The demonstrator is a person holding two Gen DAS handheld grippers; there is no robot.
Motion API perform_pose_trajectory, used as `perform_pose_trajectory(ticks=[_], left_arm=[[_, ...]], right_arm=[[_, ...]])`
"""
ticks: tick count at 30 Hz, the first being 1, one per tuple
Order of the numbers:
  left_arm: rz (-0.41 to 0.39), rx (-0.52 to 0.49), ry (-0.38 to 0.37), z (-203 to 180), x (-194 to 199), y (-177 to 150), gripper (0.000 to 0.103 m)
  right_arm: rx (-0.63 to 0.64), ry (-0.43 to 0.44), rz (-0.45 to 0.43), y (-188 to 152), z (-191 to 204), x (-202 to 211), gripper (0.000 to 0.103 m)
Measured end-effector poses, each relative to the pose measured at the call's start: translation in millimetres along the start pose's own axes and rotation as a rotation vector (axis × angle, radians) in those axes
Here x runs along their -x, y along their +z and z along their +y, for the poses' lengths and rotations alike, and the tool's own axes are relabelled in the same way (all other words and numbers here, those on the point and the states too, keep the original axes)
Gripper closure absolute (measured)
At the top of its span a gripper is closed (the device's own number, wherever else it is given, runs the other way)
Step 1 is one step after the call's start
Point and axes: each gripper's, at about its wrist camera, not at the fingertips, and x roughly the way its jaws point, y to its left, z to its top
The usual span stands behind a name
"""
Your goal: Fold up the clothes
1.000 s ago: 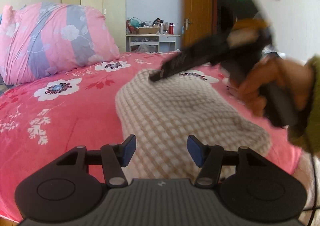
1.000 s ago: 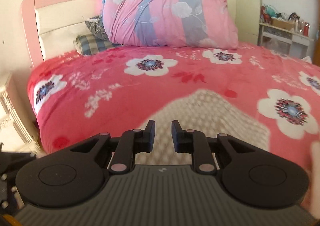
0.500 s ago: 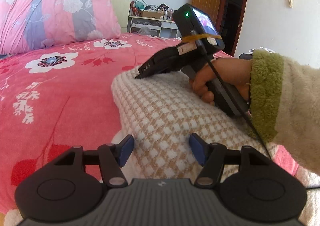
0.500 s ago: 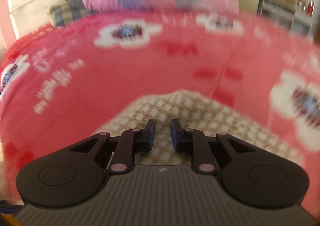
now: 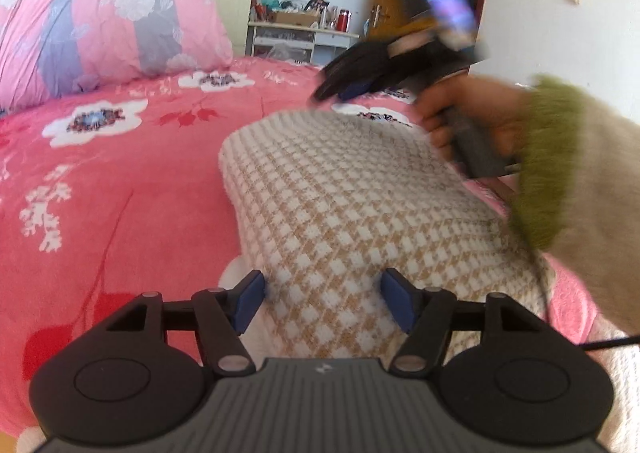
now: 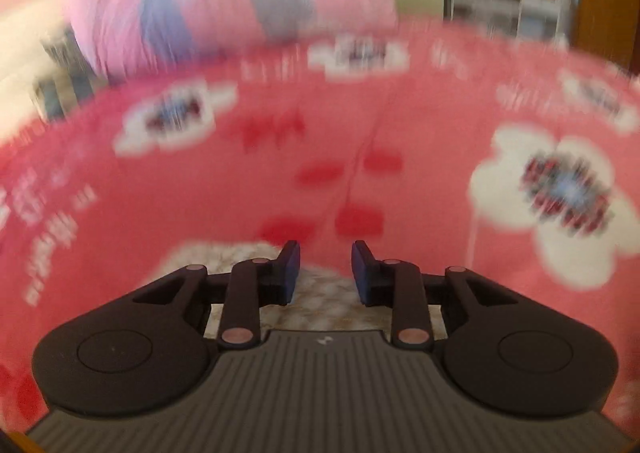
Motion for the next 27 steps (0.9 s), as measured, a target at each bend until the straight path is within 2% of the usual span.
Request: perform_pose_trajectory(ticks=[2, 3, 5, 7, 8, 9, 11, 15, 17, 18, 20, 21, 23, 25, 27], left_arm=[[0.014, 0.011, 0.003, -0.4, -0.6, 2.0, 0.036], [0.019, 0.007, 0.008, -1.8, -0.8, 2.7, 0.035], [0.029, -0.003, 0.021, -5.5, -0.9, 3.9, 0.035], [0.044, -0.006, 0.025, -9.0, -1.2, 5.4, 0.035], [0.050, -0.010, 0.032, -11.8, -1.3, 6.4, 0.035], [0.057, -0.026, 0.048, -15.2, -1.2, 7.3, 0.035], [0.068, -0.061, 0.075, -21.0, -1.4, 8.5, 0.035], [0.083, -0.067, 0.100, -26.6, -1.7, 10.0, 0.035], [0.087, -0.080, 0.115, -31.2, -1.4, 11.0, 0.035], [0.088, -0.095, 0.126, -34.4, -1.6, 11.3, 0.035], [0.090, -0.124, 0.146, -40.7, -2.0, 11.8, 0.035], [0.091, -0.139, 0.157, -43.9, -2.2, 12.0, 0.034], [0.093, -0.168, 0.177, -50.3, -2.6, 12.6, 0.034], [0.094, -0.188, 0.194, -55.1, -3.1, 12.9, 0.034], [0.095, -0.200, 0.207, -59.1, -3.7, 13.3, 0.034]], right_arm=[[0.006, 0.015, -0.062, -0.7, -4.2, 42.6, 0.077], [0.011, 0.039, -0.060, -3.9, -6.5, 56.4, 0.077], [0.046, 0.052, -0.012, -19.6, -10.4, 66.1, 0.077], [0.098, -0.022, 0.130, -52.8, -14.8, 44.8, 0.077], [0.109, -0.030, 0.130, -69.4, -18.6, 36.9, 0.076], [0.117, -0.029, 0.115, -85.3, -22.7, 30.7, 0.076], [0.012, -0.020, 0.088, -82.4, -29.8, 43.1, 0.076], [-0.043, 0.018, -0.017, -80.4, -16.9, 97.5, 0.075], [-0.095, 0.080, -0.068, -96.1, -12.9, 124.0, 0.075], [-0.082, 0.085, -0.054, -106.2, -8.1, 127.5, 0.074], [-0.008, 0.026, 0.007, -137.8, -6.5, 117.3, 0.074], [-0.019, 0.029, -0.020, -148.0, -9.6, 117.2, 0.074], [-0.110, 0.032, -0.019, -142.5, -19.4, 129.0, 0.074], [-0.125, 0.026, -0.060, -138.3, -15.3, 152.5, 0.074], [-0.142, 0.085, -0.122, -147.5, -9.2, 182.1, 0.074]])
